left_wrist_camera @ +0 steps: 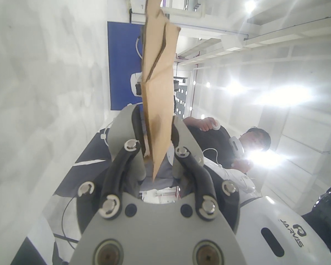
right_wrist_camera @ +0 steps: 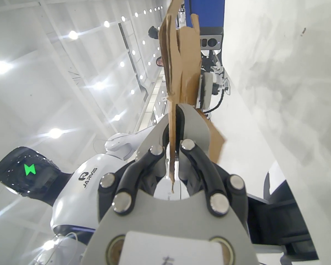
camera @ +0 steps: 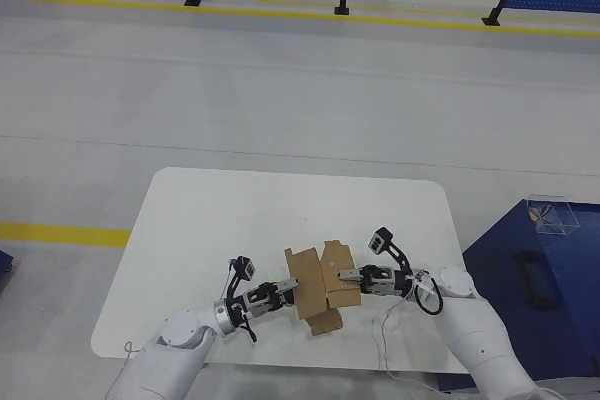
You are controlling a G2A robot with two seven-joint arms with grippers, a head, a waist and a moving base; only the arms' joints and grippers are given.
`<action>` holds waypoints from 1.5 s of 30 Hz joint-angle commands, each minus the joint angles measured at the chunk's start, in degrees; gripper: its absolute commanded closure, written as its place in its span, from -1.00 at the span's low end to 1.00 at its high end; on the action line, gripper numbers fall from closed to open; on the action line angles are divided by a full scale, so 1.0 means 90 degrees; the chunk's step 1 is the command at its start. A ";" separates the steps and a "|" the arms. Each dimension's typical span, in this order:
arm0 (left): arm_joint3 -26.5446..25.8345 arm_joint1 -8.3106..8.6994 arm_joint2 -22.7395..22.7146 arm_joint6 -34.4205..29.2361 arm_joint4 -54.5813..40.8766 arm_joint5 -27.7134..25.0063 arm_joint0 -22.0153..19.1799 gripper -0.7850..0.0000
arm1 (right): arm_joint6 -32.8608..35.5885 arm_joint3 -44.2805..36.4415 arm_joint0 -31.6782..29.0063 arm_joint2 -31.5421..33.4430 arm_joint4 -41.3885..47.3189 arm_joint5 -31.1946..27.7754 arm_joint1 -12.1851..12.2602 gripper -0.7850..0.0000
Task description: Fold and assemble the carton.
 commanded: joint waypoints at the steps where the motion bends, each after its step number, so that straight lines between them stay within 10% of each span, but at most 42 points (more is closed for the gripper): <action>1: 0.0069 0.0103 -0.0350 0.0124 0.0123 -0.0179 0.0081 -1.00 | 0.0123 -0.0167 -0.0027 0.0113 0.0133 0.0122 0.0058 1.00; 9: 0.0122 0.0278 -0.0879 0.0154 0.0213 -0.0234 0.0351 -1.00 | 0.0137 -0.1698 -0.0339 0.0705 0.0051 0.0137 0.0378 1.00; 20: 0.0122 0.0278 -0.0879 0.0154 0.0213 -0.0234 0.0351 -1.00 | -0.1036 -0.6819 -0.1472 0.1861 -0.0686 -0.0160 0.0689 1.00; 32: 0.0122 0.0278 -0.0879 0.0154 0.0213 -0.0234 0.0351 -1.00 | -0.1447 -0.7368 -0.1472 0.1620 -0.0862 0.0208 0.0682 1.00; 39: 0.0122 0.0278 -0.0879 0.0154 0.0213 -0.0234 0.0351 -1.00 | -0.0624 -0.6207 -0.1693 0.0970 0.4019 0.2987 0.0553 1.00; 45: 0.0122 0.0278 -0.0879 0.0154 0.0213 -0.0234 0.0351 -1.00 | -0.1478 -0.5400 -0.1625 -0.0834 0.7963 0.5555 0.0212 1.00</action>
